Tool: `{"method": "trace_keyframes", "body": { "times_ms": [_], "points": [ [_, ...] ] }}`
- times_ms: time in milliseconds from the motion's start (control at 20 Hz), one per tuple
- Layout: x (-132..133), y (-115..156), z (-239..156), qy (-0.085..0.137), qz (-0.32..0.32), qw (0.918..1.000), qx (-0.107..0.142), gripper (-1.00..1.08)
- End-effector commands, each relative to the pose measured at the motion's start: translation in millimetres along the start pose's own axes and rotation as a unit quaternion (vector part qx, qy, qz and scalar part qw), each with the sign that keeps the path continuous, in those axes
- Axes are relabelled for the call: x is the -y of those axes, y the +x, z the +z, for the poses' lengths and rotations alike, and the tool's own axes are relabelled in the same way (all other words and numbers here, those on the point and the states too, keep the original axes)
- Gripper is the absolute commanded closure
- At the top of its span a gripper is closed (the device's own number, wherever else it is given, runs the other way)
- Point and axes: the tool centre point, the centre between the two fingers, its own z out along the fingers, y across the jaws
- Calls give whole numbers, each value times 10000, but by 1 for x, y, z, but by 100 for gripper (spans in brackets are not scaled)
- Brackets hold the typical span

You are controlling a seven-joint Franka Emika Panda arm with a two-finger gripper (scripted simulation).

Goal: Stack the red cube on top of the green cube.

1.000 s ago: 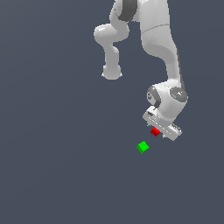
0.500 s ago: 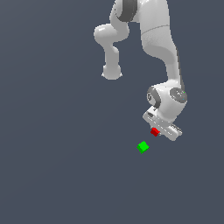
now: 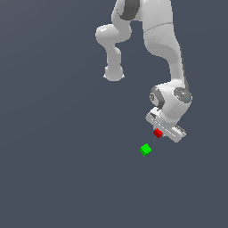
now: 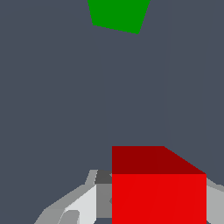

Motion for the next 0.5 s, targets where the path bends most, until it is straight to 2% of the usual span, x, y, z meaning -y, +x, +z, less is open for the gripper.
{"method": "trace_keyframes", "body": {
  "times_ms": [0,450],
  "points": [
    [0,0,-11,9,0,10000,-3,108],
    [-1,0,-70,9,0,10000,-3,108]
  ]
}}
